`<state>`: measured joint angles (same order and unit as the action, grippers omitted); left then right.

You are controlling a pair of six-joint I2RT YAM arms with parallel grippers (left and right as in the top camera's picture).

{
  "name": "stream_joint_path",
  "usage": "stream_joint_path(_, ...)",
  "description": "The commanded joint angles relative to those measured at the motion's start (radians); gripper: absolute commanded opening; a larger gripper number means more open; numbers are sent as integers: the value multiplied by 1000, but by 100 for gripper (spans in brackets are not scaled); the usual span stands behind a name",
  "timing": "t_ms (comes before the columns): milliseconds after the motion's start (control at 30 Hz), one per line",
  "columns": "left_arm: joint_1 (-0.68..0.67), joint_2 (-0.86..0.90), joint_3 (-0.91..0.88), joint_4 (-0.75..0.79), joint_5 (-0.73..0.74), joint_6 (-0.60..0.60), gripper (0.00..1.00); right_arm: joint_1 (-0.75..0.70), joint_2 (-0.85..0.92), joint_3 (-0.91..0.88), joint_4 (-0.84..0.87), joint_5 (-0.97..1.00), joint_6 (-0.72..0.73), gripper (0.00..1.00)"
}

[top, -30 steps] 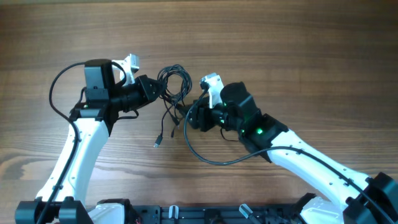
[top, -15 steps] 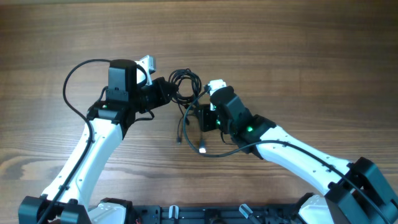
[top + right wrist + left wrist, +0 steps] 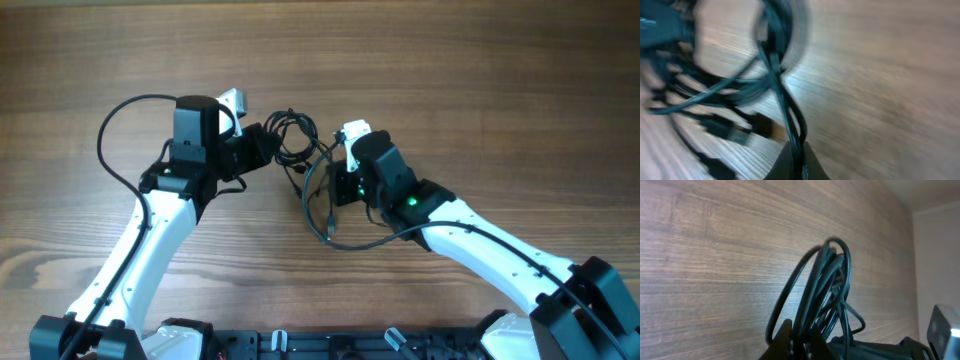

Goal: Untangle cables

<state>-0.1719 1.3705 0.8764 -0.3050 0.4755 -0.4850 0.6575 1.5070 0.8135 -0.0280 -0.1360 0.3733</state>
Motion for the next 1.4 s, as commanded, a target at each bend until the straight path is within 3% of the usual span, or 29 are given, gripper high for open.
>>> stream_joint_path(0, 2, -13, 6, 16, 120, 170, 4, -10, -20, 11, 76, -247, -85, 4)
stream_joint_path(167, 2, -13, 6, 18, 88, 400, 4, -112, -53, 11, -19, -630, -82, 4)
stream_joint_path(267, 2, -13, 6, 18, 2, 409, 4, -205, -58, 11, -18, -795, -65, 4)
stream_joint_path(433, -3, -13, 6, 18, 103, 426, 4, -233, -58, 11, 92, -784, 68, 4)
stream_joint_path(633, -3, -13, 6, 47, 537, 430, 4, -225, -49, 11, 156, -515, 128, 5)
stream_joint_path(867, -67, -13, 6, 48, 691, 430, 4, -217, -8, 11, 280, -414, 252, 6)
stream_joint_path(933, -79, -13, 6, 48, 691, 438, 4, -218, -8, 11, 301, -402, 255, 17)
stream_joint_path(967, -74, -13, 6, 48, 691, 442, 4, -219, -8, 11, 296, -402, 253, 31)
stream_joint_path(1033, -35, -13, 6, 48, 691, 449, 4, -228, -9, 11, 254, -403, 225, 49)
stream_joint_path(1067, 9, -13, 6, 47, 691, 448, 4, -242, -9, 11, 192, -407, 229, 68)
stream_joint_path(1133, 69, -13, 6, 47, 691, 453, 4, -265, -11, 11, 114, -451, 228, 98)
stream_joint_path(1267, 135, -13, 6, 47, 692, 453, 4, -316, -25, 11, 40, -602, 156, 100)
stream_joint_path(1367, 137, -13, 6, 42, 732, 506, 4, -361, -41, 11, 39, -830, -179, 100)
